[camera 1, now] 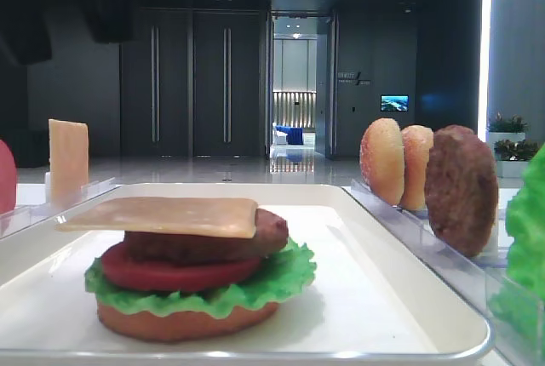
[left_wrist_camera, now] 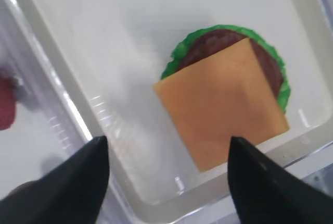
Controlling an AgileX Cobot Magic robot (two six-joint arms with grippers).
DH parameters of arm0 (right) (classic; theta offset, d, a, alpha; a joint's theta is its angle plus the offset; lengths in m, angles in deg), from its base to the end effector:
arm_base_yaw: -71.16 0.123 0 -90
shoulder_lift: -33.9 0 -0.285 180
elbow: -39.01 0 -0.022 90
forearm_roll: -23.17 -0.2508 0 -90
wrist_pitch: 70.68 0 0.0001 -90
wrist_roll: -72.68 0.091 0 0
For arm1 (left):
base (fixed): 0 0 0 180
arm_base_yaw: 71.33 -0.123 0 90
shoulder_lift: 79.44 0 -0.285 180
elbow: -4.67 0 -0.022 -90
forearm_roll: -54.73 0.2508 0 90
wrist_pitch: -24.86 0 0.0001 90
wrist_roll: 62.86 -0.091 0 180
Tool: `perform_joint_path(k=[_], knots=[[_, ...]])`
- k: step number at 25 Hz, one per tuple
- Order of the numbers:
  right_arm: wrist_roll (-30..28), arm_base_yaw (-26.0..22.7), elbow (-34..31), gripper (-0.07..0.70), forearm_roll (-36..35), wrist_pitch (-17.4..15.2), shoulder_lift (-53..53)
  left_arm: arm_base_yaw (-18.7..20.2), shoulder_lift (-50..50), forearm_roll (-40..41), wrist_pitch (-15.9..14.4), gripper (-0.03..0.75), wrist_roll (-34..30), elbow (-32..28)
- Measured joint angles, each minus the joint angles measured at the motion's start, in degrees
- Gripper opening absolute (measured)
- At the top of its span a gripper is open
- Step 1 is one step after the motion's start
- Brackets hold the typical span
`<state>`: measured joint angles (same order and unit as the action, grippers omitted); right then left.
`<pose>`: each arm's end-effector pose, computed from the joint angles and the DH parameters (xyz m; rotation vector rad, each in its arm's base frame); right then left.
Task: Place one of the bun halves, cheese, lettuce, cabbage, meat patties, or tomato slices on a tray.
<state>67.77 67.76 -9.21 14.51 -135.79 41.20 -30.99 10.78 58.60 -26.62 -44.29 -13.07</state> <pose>-0.0099 0.0130 0.2737 -0.0429 2.0965 0.0950 0.2153 -0.1765 0.2665 0.5722 2.7353 -0.1756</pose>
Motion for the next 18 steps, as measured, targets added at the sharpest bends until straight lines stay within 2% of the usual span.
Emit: perform_joint_path(k=[2,4,7,9,13,18], knots=[[0.0,0.0,0.0,0.283,0.0,0.0,0.0,0.0,0.0,3.16,-4.82,0.526,0.18,2.19],[0.0,0.0,0.0,0.283,0.0,0.0,0.0,0.0,0.0,6.39,-8.32,0.508,0.8,3.68],[0.0,0.0,0.0,0.283,0.0,0.0,0.0,-1.54,0.0,9.55,-12.16,0.489,1.47,4.52],[0.0,0.0,0.0,0.283,0.0,0.0,0.0,-4.59,0.0,9.53,-14.39,0.486,0.96,4.59],[0.0,0.0,0.0,0.283,0.0,0.0,0.0,-11.53,0.0,9.84,-17.45,0.484,-2.39,4.59],[0.0,0.0,0.0,0.283,-0.02,0.0,0.0,-20.15,0.0,9.68,-18.05,0.481,-6.98,4.59]])
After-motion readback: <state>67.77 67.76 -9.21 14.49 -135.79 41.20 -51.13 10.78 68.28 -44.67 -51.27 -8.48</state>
